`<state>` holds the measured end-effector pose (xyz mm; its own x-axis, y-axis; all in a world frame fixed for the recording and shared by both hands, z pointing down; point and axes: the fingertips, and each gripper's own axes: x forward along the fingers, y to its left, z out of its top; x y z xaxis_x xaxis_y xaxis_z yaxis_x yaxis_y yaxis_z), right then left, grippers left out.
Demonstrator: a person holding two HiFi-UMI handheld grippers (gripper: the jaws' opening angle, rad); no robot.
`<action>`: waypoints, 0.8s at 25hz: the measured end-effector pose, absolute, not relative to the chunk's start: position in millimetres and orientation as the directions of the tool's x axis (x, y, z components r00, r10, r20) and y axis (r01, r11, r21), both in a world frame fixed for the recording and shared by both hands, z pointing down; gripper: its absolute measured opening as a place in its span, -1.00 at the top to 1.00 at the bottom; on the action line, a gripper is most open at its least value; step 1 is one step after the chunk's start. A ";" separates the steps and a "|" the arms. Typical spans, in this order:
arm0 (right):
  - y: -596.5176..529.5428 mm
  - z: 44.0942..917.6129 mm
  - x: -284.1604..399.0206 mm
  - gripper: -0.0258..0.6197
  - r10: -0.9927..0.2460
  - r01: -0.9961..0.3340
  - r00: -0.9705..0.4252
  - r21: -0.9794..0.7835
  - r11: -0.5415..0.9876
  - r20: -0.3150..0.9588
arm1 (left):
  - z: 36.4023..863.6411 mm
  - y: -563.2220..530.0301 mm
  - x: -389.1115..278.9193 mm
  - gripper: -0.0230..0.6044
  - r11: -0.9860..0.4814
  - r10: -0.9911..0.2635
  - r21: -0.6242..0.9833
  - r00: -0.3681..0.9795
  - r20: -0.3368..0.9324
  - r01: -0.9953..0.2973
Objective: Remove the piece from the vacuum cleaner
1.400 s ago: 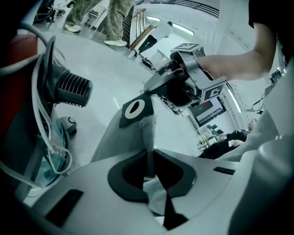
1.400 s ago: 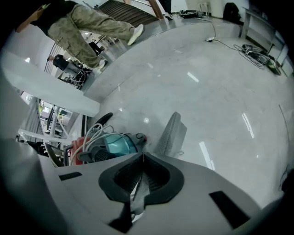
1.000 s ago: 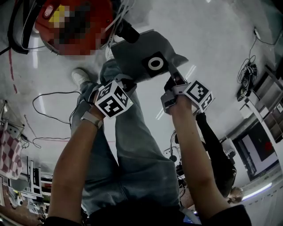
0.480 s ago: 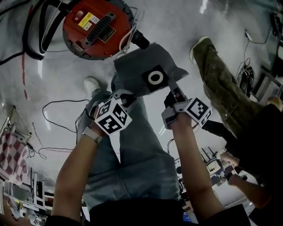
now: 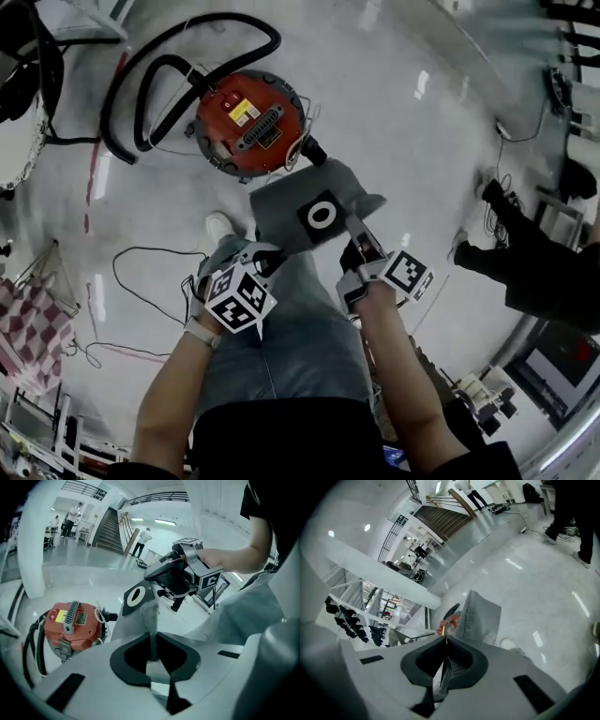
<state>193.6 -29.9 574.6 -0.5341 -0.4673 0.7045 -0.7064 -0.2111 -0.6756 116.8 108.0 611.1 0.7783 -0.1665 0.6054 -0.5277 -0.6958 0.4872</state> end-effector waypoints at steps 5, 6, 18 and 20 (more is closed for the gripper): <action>-26.7 503.3 151.1 0.82 -0.469 -0.686 -0.580 -0.710 -0.159 0.666 | 544.3 114.9 82.4 0.77 -0.698 -0.226 0.445 0.762 0.607 -0.562; -27.0 490.3 143.5 0.82 -0.469 -0.682 -0.590 -0.717 -0.147 0.657 | 532.2 114.5 75.4 0.77 -0.704 -0.243 0.424 0.754 0.610 -0.570; -33.4 354.2 52.0 0.82 -0.456 -0.594 -0.731 -0.802 0.062 0.507 | 408.6 110.6 -0.1 0.77 -0.677 -0.419 0.282 0.671 0.612 -0.680; -32.3 331.5 36.7 0.82 -0.450 -0.572 -0.754 -0.815 0.094 0.478 | 387.8 112.0 -13.3 0.77 -0.662 -0.447 0.264 0.652 0.612 -0.702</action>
<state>36.7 -32.3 331.5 -0.7543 -0.4502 0.4778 -0.5721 0.0937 -0.8148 -13.3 112.0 387.8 0.6523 -0.4474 0.6118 -0.7015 -0.6620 0.2639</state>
